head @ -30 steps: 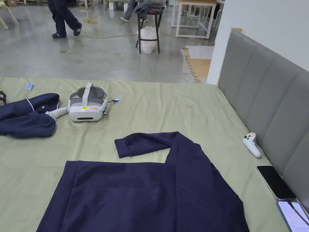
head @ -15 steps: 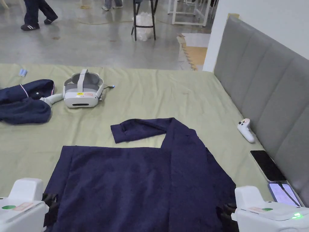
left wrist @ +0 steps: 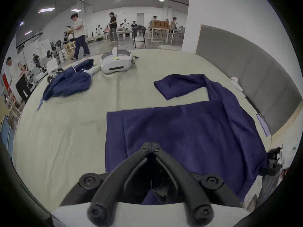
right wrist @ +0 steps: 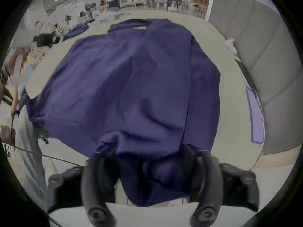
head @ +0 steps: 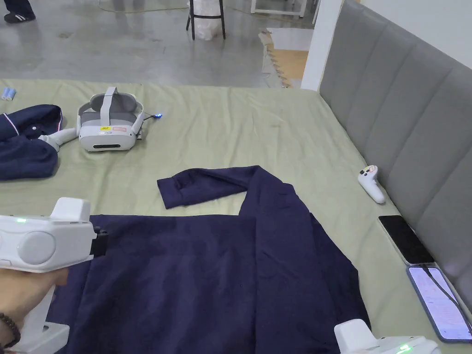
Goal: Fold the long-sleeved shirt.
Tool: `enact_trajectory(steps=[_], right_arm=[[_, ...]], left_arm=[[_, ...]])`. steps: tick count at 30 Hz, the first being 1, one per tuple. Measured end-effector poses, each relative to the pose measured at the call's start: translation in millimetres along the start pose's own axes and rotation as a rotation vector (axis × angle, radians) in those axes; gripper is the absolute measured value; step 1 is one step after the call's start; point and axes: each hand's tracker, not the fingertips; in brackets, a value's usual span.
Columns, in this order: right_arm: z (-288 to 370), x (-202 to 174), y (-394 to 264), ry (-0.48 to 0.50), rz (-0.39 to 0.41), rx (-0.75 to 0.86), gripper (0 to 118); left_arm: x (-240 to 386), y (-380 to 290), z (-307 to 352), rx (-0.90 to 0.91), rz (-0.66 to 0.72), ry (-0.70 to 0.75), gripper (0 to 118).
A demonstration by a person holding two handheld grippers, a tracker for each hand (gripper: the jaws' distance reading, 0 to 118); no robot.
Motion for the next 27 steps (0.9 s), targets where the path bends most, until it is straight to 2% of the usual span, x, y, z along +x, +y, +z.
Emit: enact_trajectory(steps=[1,2,3,4,5,6,8,11,12,13,14,15,16,18,20,23,27], right_arm=[[-8.1,0.7,2.4,0.025,0.003,-0.023,53],[-16.2,-3.2,2.9,0.059,0.020,-0.042,44],[-14.8,-5.3,5.4,0.044,0.027,-0.031,39],[-8.3,-7.2,8.0,0.047,0.050,-0.033,25],[-4.9,-6.5,9.5,0.090,0.067,-0.016,11],[-4.8,-5.4,9.8,0.091,0.034,-0.010,11],[-7.4,-6.4,8.5,0.067,0.064,-0.016,11],[-12.5,0.2,5.9,0.076,0.032,-0.016,11],[-11.7,2.7,5.8,0.082,0.019,-0.017,11],[-11.0,2.2,5.6,0.082,0.016,-0.015,11],[-10.0,-0.2,5.6,0.083,0.013,-0.014,11],[-6.6,1.1,6.2,0.087,0.010,-0.011,11],[0.0,3.4,7.1,0.097,0.001,0.009,11],[23.4,10.2,14.7,0.140,-0.037,0.123,11],[54.5,21.7,31.4,0.178,-0.048,0.244,11],[116.0,33.4,73.0,0.099,0.017,0.438,10],[195.8,69.1,149.5,0.011,0.050,0.670,9]], left_arm=[[-4.5,8.6,-11.3,0.000,0.002,0.004,23],[-10.3,18.0,-24.5,-0.007,0.014,-0.001,66],[-14.5,26.5,-38.3,-0.029,0.018,-0.002,99],[-17.8,33.1,-50.1,-0.060,0.021,0.009,110],[-22.6,39.9,-59.8,-0.064,0.010,0.004,101],[-27.6,49.1,-73.8,-0.070,-0.006,0.013,97],[-34.4,57.7,-100.8,-0.119,-0.068,0.058,98],[-41.7,57.7,-135.7,-0.251,-0.163,0.090,97],[-35.0,54.1,-130.5,-0.297,-0.171,0.085,92],[-33.5,49.4,-135.8,-0.360,-0.193,0.092,83],[-31.0,45.6,-134.8,-0.392,-0.199,0.075,64],[-31.0,50.6,-119.3,-0.291,-0.125,0.017,28],[-39.5,55.9,-121.1,-0.309,-0.075,-0.007,8],[-37.2,63.3,-93.8,-0.223,-0.069,-0.100,8],[-32.5,74.7,-69.7,-0.180,-0.101,-0.028,8],[-42.1,106.1,-19.9,-0.070,-0.015,-0.115,8],[-65.4,173.9,38.4,0.123,-0.014,-0.046,8]])
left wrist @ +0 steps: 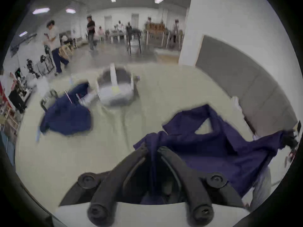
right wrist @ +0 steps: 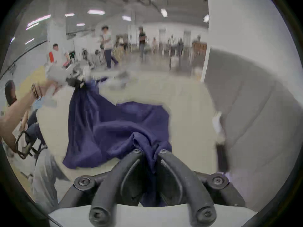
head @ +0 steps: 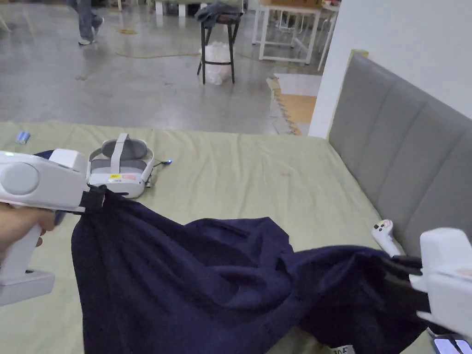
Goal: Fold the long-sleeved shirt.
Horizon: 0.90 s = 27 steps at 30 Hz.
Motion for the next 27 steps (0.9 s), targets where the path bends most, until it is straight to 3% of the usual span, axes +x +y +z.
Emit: enact_trajectory(steps=[3,5,9,14,21,27], right_arm=[[0.7,23.1,94.1,-0.125,0.087,0.107,9],[-6.1,38.5,154.9,-0.192,0.103,0.166,9],[-17.9,68.1,264.0,-0.248,-0.020,0.241,9],[-27.3,88.9,350.2,-0.352,-0.061,0.318,9],[-29.8,96.9,377.8,-0.355,-0.127,0.375,9],[-91.1,104.5,299.5,-0.308,-0.221,0.272,9]], left_arm=[[-5.8,63.5,48.4,0.149,0.036,0.004,8],[-9.0,109.2,72.9,0.219,0.036,0.059,8],[-13.1,197.4,117.9,0.351,0.040,0.178,8],[-7.4,262.2,166.2,0.488,0.126,0.141,8],[7.5,283.4,179.0,0.532,0.104,0.176,8],[4.6,214.6,122.0,0.453,0.090,0.155,8]])
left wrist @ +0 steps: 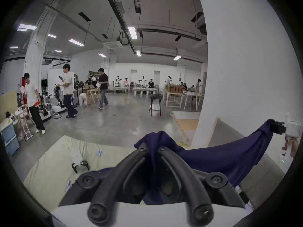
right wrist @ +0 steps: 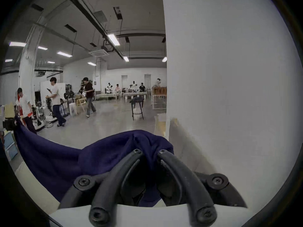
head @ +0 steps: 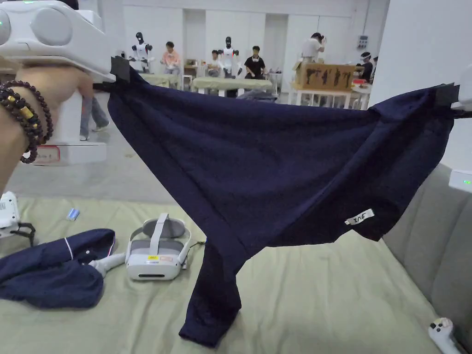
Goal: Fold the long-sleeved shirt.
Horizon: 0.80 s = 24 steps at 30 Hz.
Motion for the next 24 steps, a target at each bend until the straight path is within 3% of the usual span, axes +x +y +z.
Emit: enact_trajectory(steps=[6,10,14,18,21,24], right_arm=[[-65.1,11.0,-179.4,0.022,-0.038,-0.300,9],[-65.7,13.9,-298.9,0.026,-0.022,-0.470,9],[-10.2,23.4,-368.5,0.089,0.036,-0.494,9],[75.7,42.4,-405.6,0.123,0.043,-0.497,9],[126.0,49.0,-426.0,0.123,0.077,-0.617,9],[135.1,49.7,-456.0,0.120,0.147,-0.766,9]], left_arm=[[-17.8,-176.3,-51.0,-0.308,0.039,0.010,8],[-23.0,-287.3,-49.8,-0.435,0.068,0.007,8],[-31.0,-348.8,4.8,-0.452,0.102,-0.028,8],[-36.8,-383.9,82.4,-0.462,0.087,-0.042,8],[-40.9,-416.8,128.9,-0.547,0.070,-0.053,8],[-54.6,-451.5,146.1,-0.676,0.079,-0.034,8]])
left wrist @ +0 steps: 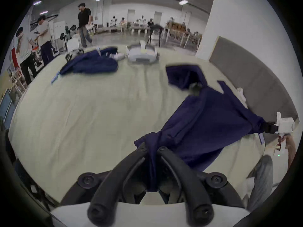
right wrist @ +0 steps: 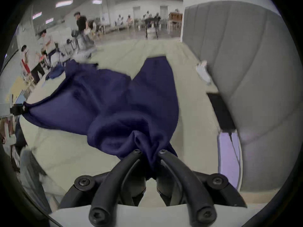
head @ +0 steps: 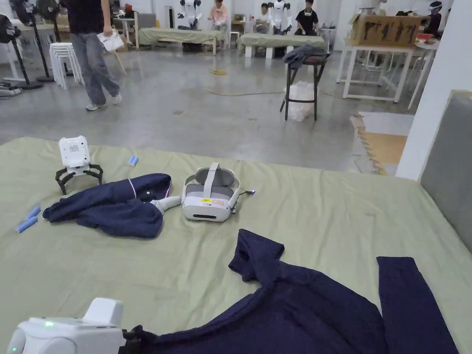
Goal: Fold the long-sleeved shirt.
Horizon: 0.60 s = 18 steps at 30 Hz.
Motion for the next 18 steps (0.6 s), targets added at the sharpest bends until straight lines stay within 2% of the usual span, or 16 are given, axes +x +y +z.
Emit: enact_trajectory(steps=[4,5,6,7,8,10,11,12,13,14,15,18], right_arm=[[-36.6,-1.8,-5.1,0.007,-0.031,-0.094,12],[-32.6,-8.1,-2.4,-0.046,-0.010,-0.118,34],[-22.4,-15.8,-1.4,-0.124,0.026,-0.100,66],[-6.3,-22.5,-2.8,-0.139,0.051,-0.041,98],[21.7,-38.5,-7.8,-0.129,0.088,0.040,118],[52.7,-51.4,-7.0,-0.045,0.125,0.160,118],[63.7,-58.6,-3.6,-0.023,0.128,0.184,117],[64.6,-61.1,-2.3,0.027,0.131,0.201,108],[70.7,-66.8,1.7,0.058,0.144,0.215,79],[73.9,-74.1,5.6,0.070,0.152,0.235,5],[73.4,-82.2,9.9,0.053,0.149,0.251,2],[64.3,-92.6,18.2,0.118,0.159,0.258,1]], left_arm=[[-5.6,-24.1,-23.9,-0.066,0.053,0.011,14],[-4.1,-26.8,-25.1,-0.085,0.051,0.032,37],[-0.5,-29.7,-20.8,-0.073,0.043,0.041,70],[-0.1,-32.8,-14.1,-0.046,0.044,0.044,97],[-0.8,-34.6,-0.9,0.035,0.067,0.001,110],[3.1,-36.6,29.4,0.112,0.126,-0.077,103],[4.3,-36.0,40.7,0.118,0.155,-0.083,103],[7.4,-35.0,49.4,0.119,0.148,-0.053,97],[10.9,-34.3,57.0,0.150,0.127,-0.032,78],[8.1,-31.2,55.9,0.173,0.086,0.010,14],[13.1,-30.7,58.1,0.159,0.032,0.050,6],[22.3,-30.1,60.7,0.190,0.016,0.088,3]])
